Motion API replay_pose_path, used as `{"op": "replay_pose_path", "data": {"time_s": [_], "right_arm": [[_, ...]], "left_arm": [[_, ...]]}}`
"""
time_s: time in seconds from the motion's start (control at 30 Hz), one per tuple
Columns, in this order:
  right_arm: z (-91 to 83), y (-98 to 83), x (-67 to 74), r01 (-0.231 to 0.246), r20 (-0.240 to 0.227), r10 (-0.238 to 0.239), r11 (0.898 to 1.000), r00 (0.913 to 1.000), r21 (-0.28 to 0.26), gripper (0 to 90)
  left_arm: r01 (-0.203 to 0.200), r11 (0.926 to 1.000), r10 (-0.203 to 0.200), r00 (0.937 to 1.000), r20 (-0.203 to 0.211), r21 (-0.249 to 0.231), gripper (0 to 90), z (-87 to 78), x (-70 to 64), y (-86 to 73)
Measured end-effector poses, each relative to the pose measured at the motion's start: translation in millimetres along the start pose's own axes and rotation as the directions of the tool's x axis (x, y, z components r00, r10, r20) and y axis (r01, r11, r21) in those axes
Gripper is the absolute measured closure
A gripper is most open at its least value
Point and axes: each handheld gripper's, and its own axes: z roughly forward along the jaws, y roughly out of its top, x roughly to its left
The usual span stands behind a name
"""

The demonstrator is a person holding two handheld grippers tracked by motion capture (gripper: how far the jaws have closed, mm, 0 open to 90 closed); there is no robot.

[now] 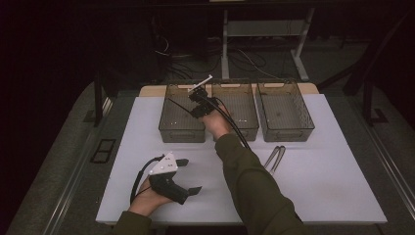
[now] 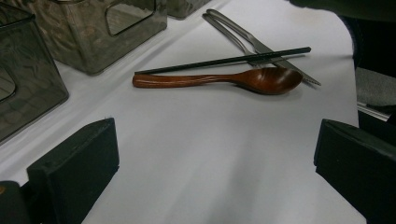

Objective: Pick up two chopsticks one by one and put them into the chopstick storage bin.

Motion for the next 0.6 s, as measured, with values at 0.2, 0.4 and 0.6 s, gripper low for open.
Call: {"op": "replay_pose_path", "data": {"time_s": [0.2,0.4,0.6], "right_arm": [[4.9,-2.3,1.4,-0.004,-0.011,0.004,1.000,0.9999,0.007,82.4],[-3.7,-2.1,2.7,0.006,-0.029,-0.007,1.000,0.9996,-0.021,68.2],[-20.8,-7.9,-2.0,0.025,-0.076,-0.031,0.997,0.9966,-0.079,54.1]], "left_arm": [[0.000,1.0000,0.000,1.0000,0.001,0.001,0.0,0.5,0.4,0.1],[0.000,1.0000,0.000,1.0000,0.001,0.001,0.0,0.4,0.6,0.0],[-0.008,1.0000,0.008,1.0000,-0.002,0.002,0.0,0.2,0.8,-0.1]]}}
